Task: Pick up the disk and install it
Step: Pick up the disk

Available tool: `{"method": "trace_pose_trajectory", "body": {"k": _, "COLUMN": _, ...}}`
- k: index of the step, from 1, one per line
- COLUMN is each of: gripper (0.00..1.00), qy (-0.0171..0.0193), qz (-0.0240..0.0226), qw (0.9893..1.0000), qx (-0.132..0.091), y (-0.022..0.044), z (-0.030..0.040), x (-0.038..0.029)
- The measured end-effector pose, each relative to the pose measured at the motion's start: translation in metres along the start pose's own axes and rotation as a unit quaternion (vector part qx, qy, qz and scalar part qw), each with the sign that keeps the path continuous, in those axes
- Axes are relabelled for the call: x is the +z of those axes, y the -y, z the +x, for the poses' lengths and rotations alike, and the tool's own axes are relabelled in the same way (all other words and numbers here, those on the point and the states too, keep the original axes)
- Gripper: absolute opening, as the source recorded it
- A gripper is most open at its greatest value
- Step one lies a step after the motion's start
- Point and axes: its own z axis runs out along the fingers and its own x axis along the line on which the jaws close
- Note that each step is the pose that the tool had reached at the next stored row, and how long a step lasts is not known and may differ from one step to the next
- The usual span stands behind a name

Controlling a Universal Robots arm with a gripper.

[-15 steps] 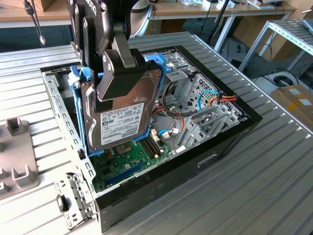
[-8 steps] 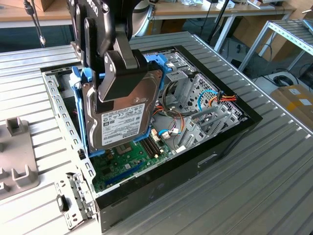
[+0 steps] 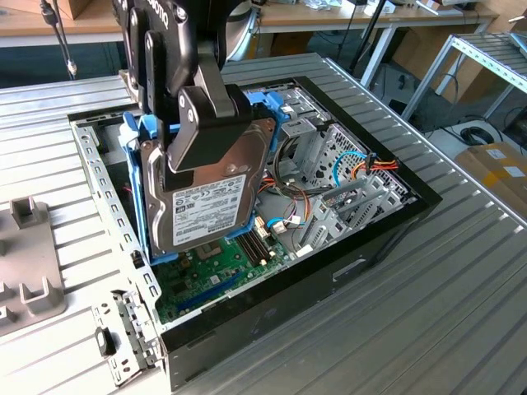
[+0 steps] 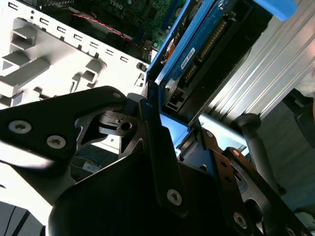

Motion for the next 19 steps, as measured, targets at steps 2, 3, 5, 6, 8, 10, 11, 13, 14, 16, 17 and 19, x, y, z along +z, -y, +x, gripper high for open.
{"method": "trace_pose_trajectory", "body": {"k": 2, "gripper": 0.37, "qy": 0.0000, "qz": 0.0000, "qw": 1.0000, "qx": 0.000, "y": 0.0004, "z": 0.0003, "x": 0.0000}}
{"method": "trace_pose_trajectory", "body": {"k": 3, "gripper": 0.37, "qy": 0.0000, "qz": 0.0000, "qw": 1.0000, "qx": 0.000, "y": 0.0007, "z": 0.0004, "x": 0.0000}}
{"method": "trace_pose_trajectory", "body": {"k": 5, "gripper": 0.37, "qy": 0.0000, "qz": 0.0000, "qw": 1.0000, "qx": 0.000, "y": 0.0012, "z": 0.0007, "x": 0.0000}}
{"method": "trace_pose_trajectory", "body": {"k": 6, "gripper": 0.37, "qy": 0.0000, "qz": 0.0000, "qw": 1.0000, "qx": 0.000, "y": 0.0014, "z": 0.0008, "x": 0.0000}}
{"method": "trace_pose_trajectory", "body": {"k": 8, "gripper": 0.37, "qy": 0.0000, "qz": 0.0000, "qw": 1.0000, "qx": 0.000, "y": 0.0018, "z": 0.0009, "x": -0.0001}}
{"method": "trace_pose_trajectory", "body": {"k": 10, "gripper": 0.37, "qy": 0.0000, "qz": 0.0000, "qw": 1.0000, "qx": 0.000, "y": 0.0024, "z": 0.0011, "x": -0.0001}}
{"method": "trace_pose_trajectory", "body": {"k": 11, "gripper": 0.37, "qy": 0.0000, "qz": 0.0000, "qw": 1.0000, "qx": 0.000, "y": 0.0025, "z": 0.0011, "x": 0.0000}}
{"method": "trace_pose_trajectory", "body": {"k": 13, "gripper": 0.37, "qy": 0.0000, "qz": 0.0000, "qw": 1.0000, "qx": 0.000, "y": 0.0029, "z": 0.0012, "x": -0.0001}}
{"method": "trace_pose_trajectory", "body": {"k": 14, "gripper": 0.37, "qy": 0.0000, "qz": 0.0000, "qw": 1.0000, "qx": 0.000, "y": 0.0031, "z": 0.0013, "x": -0.0001}}
{"method": "trace_pose_trajectory", "body": {"k": 16, "gripper": 0.37, "qy": 0.0000, "qz": 0.0000, "qw": 1.0000, "qx": 0.000, "y": 0.0035, "z": 0.0014, "x": -0.0001}}
{"method": "trace_pose_trajectory", "body": {"k": 17, "gripper": 0.37, "qy": 0.0000, "qz": 0.0000, "qw": 1.0000, "qx": 0.000, "y": 0.0037, "z": 0.0014, "x": -0.0001}}
{"method": "trace_pose_trajectory", "body": {"k": 19, "gripper": 0.37, "qy": 0.0000, "qz": 0.0000, "qw": 1.0000, "qx": 0.000, "y": 0.0042, "z": 0.0015, "x": -0.0001}}
